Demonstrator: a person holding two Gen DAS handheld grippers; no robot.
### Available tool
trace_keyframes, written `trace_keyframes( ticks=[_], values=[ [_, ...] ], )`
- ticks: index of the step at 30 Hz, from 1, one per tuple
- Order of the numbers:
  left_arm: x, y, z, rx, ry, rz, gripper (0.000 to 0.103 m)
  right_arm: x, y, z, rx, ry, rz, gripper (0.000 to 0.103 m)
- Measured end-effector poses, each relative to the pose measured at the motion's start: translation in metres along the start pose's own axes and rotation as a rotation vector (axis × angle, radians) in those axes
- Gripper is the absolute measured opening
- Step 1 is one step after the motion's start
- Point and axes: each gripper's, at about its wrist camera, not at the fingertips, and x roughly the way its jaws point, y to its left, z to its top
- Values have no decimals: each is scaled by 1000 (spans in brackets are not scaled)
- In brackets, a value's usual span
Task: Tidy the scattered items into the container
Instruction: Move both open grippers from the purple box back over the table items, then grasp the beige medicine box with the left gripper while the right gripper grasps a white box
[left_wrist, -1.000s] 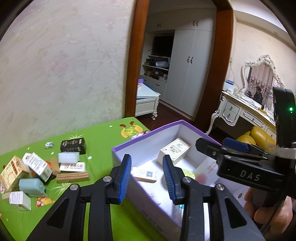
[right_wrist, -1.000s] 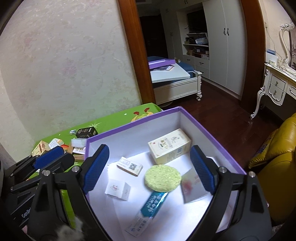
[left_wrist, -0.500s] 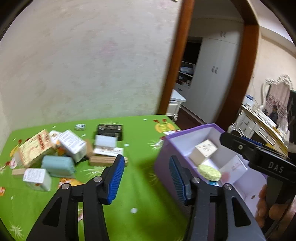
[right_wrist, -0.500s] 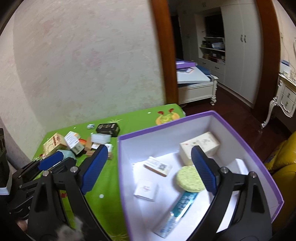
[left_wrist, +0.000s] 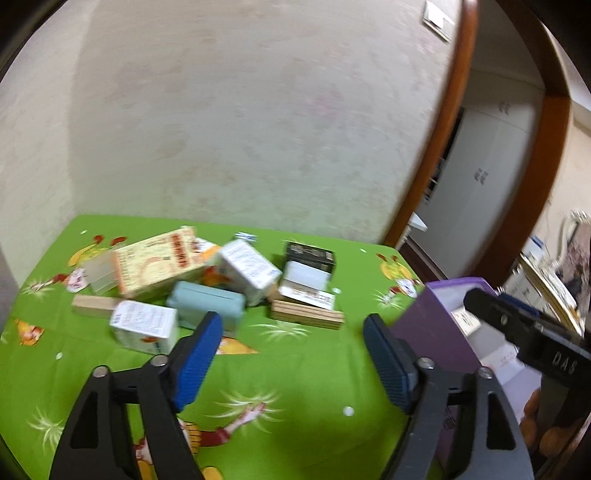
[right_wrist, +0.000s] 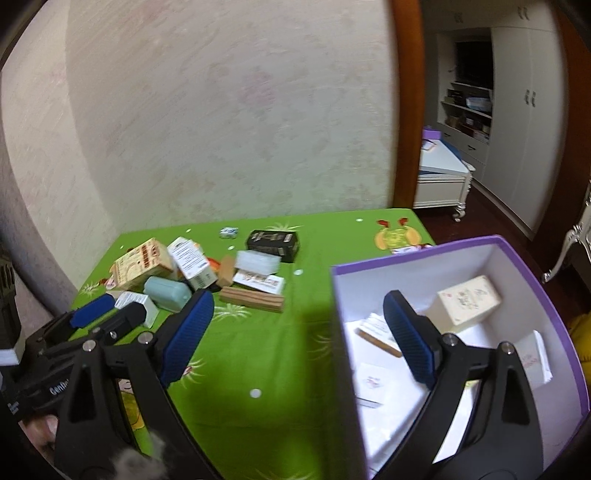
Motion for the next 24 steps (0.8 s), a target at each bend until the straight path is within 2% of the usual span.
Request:
trace_keyframes(
  ticks=[15, 24],
  values=[
    [7, 61, 17, -213, -28, 123, 87, 56, 70, -4, -152, 11, 58, 94],
    [31, 83, 33, -283, -13, 217, 102, 105, 90, -7, -181, 44, 107, 94]
  ],
)
